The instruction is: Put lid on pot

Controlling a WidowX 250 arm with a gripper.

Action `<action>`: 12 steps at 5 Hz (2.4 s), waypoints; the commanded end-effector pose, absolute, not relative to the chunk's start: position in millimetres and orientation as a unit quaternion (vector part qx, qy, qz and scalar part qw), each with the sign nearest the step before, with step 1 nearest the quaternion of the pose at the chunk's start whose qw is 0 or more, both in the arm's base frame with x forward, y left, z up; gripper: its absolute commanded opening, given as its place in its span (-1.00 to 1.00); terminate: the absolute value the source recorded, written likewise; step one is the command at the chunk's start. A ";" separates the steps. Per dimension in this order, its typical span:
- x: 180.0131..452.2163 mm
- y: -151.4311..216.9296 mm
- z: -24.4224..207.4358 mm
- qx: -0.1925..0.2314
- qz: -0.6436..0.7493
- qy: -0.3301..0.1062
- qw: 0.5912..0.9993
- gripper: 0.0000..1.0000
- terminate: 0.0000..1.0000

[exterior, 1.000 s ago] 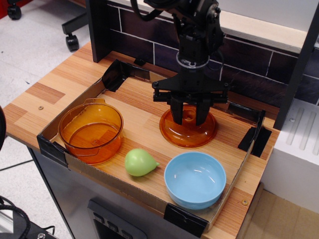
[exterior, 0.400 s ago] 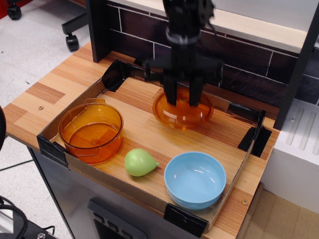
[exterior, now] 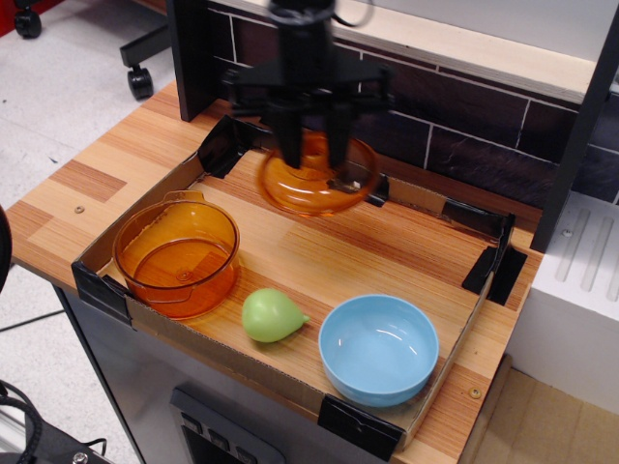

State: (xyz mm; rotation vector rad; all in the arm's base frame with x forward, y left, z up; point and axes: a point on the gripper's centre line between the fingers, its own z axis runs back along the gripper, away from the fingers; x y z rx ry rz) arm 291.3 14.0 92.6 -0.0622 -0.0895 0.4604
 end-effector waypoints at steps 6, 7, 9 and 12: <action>230.7 80.9 72.2 -0.004 0.166 -0.068 0.984 -1.00 -1.00; 229.2 77.4 65.7 0.003 0.162 -0.070 0.984 -1.00 -1.00; 226.4 74.4 62.7 0.002 0.157 -0.069 0.985 -1.00 -1.00; 218.2 85.8 63.9 -0.006 0.153 -0.066 0.986 -1.00 -1.00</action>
